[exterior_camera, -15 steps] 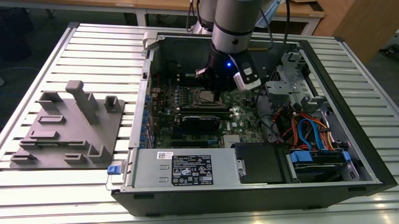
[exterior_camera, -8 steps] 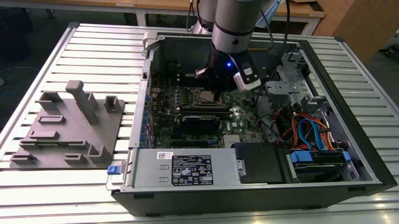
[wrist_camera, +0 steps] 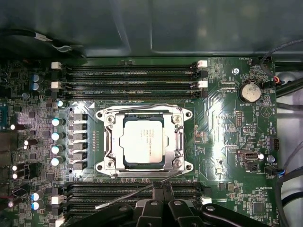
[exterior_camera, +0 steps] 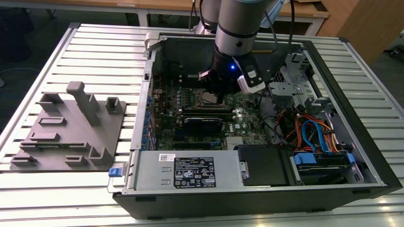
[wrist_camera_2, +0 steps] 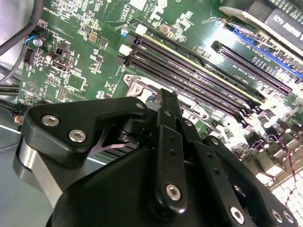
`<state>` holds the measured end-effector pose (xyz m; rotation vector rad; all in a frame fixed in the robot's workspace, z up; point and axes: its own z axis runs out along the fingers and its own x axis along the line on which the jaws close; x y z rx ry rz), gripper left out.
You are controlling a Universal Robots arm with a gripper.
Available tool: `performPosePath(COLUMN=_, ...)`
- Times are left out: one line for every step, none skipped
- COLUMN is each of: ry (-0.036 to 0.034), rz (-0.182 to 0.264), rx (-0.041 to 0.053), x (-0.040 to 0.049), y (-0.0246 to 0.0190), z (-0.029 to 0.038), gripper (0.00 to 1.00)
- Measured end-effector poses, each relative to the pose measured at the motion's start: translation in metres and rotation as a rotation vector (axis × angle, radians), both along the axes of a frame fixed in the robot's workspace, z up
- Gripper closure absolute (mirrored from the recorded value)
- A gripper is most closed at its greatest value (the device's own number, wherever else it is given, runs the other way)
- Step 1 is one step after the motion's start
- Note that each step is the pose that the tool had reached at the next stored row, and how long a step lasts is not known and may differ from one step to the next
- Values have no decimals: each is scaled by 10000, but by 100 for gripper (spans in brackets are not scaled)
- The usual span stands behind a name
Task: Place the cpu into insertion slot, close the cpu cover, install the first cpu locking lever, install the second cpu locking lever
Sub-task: 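Install the second cpu locking lever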
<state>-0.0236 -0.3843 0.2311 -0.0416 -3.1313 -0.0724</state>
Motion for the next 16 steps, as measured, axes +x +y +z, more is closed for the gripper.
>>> performPosePath(ry=-1, rz=0, rx=0, x=0, y=0, z=0, gripper=90)
performPosePath(ry=-1, rz=1, rx=-2, x=0, y=-1, z=0, gripper=90)
performPosePath(ry=-1, rz=2, rx=-3, x=0, y=-1, z=0, gripper=90)
performPosePath(ry=-1, rz=2, rx=-4, x=0, y=-1, z=0, gripper=90)
performPosePath(ry=-1, rz=2, rx=-4, x=0, y=-1, z=0, gripper=90)
performPosePath(ry=-1, rz=2, rx=-4, x=-3, y=-1, z=0, gripper=90)
performPosePath(ry=-2, rz=1, rx=-4, x=-6, y=-1, z=0, gripper=90)
performPosePath(ry=-1, rz=2, rx=-4, x=-7, y=-1, z=0, gripper=90)
performPosePath(ry=-1, rz=2, rx=-4, x=-8, y=-1, z=0, gripper=90)
performPosePath(ry=-1, rz=3, rx=-3, x=-8, y=-1, z=0, gripper=90)
performPosePath(ry=-2, rz=2, rx=-4, x=-9, y=-1, z=0, gripper=90)
performPosePath(ry=-2, rz=2, rx=-4, x=-10, y=-1, z=0, gripper=90)
performPosePath(ry=-1, rz=1, rx=-4, x=-10, y=-1, z=0, gripper=90)
performPosePath(ry=-2, rz=1, rx=-4, x=-10, y=-1, z=0, gripper=90)
performPosePath(ry=-1, rz=1, rx=-4, x=-11, y=-1, z=0, gripper=90)
performPosePath(ry=-2, rz=1, rx=-3, x=-11, y=-1, z=0, gripper=90)
